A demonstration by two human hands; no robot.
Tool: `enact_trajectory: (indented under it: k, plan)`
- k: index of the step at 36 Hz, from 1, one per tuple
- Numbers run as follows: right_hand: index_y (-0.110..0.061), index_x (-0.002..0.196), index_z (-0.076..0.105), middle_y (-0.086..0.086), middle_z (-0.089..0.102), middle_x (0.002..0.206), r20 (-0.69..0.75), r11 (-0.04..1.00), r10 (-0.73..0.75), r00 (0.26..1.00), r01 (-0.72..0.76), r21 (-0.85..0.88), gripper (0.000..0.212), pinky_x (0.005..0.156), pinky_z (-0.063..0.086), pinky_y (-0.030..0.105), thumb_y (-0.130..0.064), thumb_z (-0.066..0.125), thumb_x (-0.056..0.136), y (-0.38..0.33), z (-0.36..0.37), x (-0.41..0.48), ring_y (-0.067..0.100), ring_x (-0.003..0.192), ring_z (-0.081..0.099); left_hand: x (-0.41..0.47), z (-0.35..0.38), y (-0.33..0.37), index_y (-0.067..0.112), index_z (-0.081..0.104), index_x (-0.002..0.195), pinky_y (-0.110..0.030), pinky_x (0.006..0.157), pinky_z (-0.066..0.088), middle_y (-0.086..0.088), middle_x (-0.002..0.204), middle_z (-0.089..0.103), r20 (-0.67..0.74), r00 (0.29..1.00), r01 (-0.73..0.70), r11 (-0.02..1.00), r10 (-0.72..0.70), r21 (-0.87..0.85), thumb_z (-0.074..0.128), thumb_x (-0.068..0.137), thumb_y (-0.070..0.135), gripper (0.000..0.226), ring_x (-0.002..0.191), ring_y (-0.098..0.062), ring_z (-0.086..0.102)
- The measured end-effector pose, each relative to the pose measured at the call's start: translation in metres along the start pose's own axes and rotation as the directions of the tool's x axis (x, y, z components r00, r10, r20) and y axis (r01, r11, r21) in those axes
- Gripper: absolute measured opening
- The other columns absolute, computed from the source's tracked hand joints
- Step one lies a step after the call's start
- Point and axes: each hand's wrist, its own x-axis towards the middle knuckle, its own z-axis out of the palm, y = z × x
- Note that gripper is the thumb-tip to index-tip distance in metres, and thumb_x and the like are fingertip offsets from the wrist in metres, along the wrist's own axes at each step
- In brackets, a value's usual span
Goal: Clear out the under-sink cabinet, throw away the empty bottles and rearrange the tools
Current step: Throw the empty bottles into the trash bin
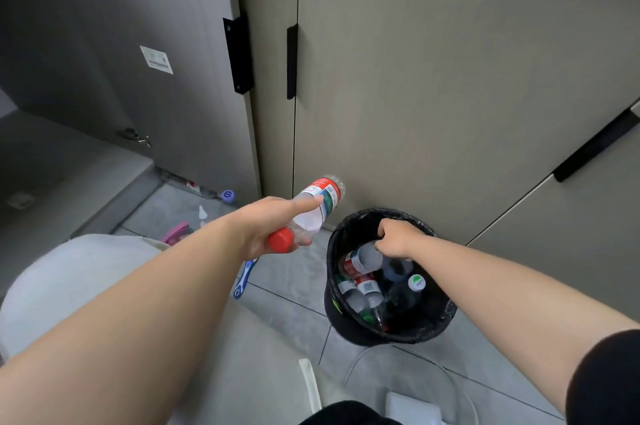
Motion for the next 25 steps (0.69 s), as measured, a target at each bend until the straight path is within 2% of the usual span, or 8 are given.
enact_trajectory:
  k: [3,5,9,12,16,18,21,25]
  plan:
    - [-0.012,0.102,0.067,0.009,0.072,0.104,-0.099,0.99,-0.034,0.994,0.048,0.134,0.023,0.084,0.052,0.035,-0.025,0.061,0.085,-0.01,-0.011,-0.004,0.03,0.1,0.066,0.003,0.002,0.0,0.008,0.06,0.123,-0.027,0.063,0.059,-0.021,0.115,0.073,-0.014,1.0,-0.01,0.999,0.009,-0.038,0.071,0.088,0.051,0.056,0.099,-0.027,0.076]
    - [-0.018,0.095,0.07,0.003,0.073,0.098,-0.138,0.924,-0.058,0.989,0.106,0.367,0.017,0.083,0.052,0.033,-0.033,0.064,0.09,-0.021,-0.019,-0.012,0.024,0.094,0.069,0.005,0.004,0.001,0.007,0.06,0.122,-0.028,0.064,0.059,-0.02,0.111,0.073,-0.022,0.999,-0.028,0.998,0.027,-0.059,0.07,0.089,0.052,0.056,0.093,-0.027,0.077]
    - [-0.017,0.12,0.064,0.015,0.068,0.117,0.095,0.484,-0.261,0.961,0.046,0.874,0.046,0.081,0.061,0.04,-0.054,0.06,0.092,-0.048,-0.037,-0.043,0.027,0.097,0.074,0.006,0.011,0.005,0.01,0.063,0.121,-0.031,0.075,0.056,-0.014,0.102,0.074,-0.035,0.995,-0.095,0.994,0.094,-0.047,0.064,0.093,0.05,0.049,0.083,-0.022,0.072]
    - [-0.02,0.134,0.055,0.016,0.063,0.131,0.15,0.326,-0.397,0.905,-0.014,0.945,0.064,0.084,0.058,0.047,-0.06,0.065,0.086,-0.067,-0.045,-0.055,0.035,0.106,0.071,0.004,0.017,0.006,0.02,0.063,0.125,-0.032,0.079,0.051,-0.006,0.108,0.074,-0.011,0.992,-0.128,0.991,0.128,0.042,0.056,0.095,0.054,0.047,0.089,-0.019,0.067]
    - [-0.017,0.136,0.05,0.015,0.067,0.127,0.106,0.251,-0.372,0.922,-0.01,0.968,0.065,0.09,0.057,0.053,-0.051,0.072,0.085,-0.079,-0.046,-0.057,0.039,0.106,0.07,-0.004,0.022,0.005,0.031,0.053,0.139,-0.046,0.117,0.034,0.004,0.134,0.063,0.075,0.99,-0.132,0.982,0.123,0.138,0.055,0.096,0.055,0.049,0.128,-0.015,0.054]
    - [-0.015,0.136,0.051,0.013,0.07,0.123,0.092,0.253,-0.362,0.927,0.003,0.967,0.062,0.09,0.057,0.051,-0.042,0.075,0.085,-0.074,-0.049,-0.055,0.037,0.107,0.07,-0.008,0.024,0.005,0.036,0.053,0.138,-0.044,0.119,0.029,0.011,0.135,0.06,0.15,0.982,-0.142,0.974,0.116,0.175,0.058,0.097,0.048,0.043,0.13,-0.008,0.048]
    - [-0.016,0.132,0.057,0.01,0.072,0.119,0.128,0.351,-0.363,0.923,0.008,0.936,0.059,0.083,0.058,0.042,-0.038,0.078,0.081,-0.056,-0.056,-0.054,0.029,0.101,0.072,-0.011,0.024,0.004,0.037,0.055,0.14,-0.044,0.117,0.029,0.012,0.141,0.053,0.196,0.978,-0.12,0.956,0.068,0.267,0.065,0.092,0.05,0.051,0.133,-0.013,0.039]
    - [-0.018,0.125,0.059,0.016,0.068,0.12,0.282,0.646,-0.227,0.932,-0.072,0.76,0.059,0.077,0.06,0.041,-0.04,0.08,0.074,-0.019,-0.064,-0.054,0.029,0.092,0.067,-0.005,0.017,0.0,0.026,0.06,0.133,-0.04,0.107,0.042,0.005,0.136,0.057,0.055,0.994,-0.111,0.942,0.099,0.317,0.066,0.092,0.047,0.047,0.127,-0.018,0.052]
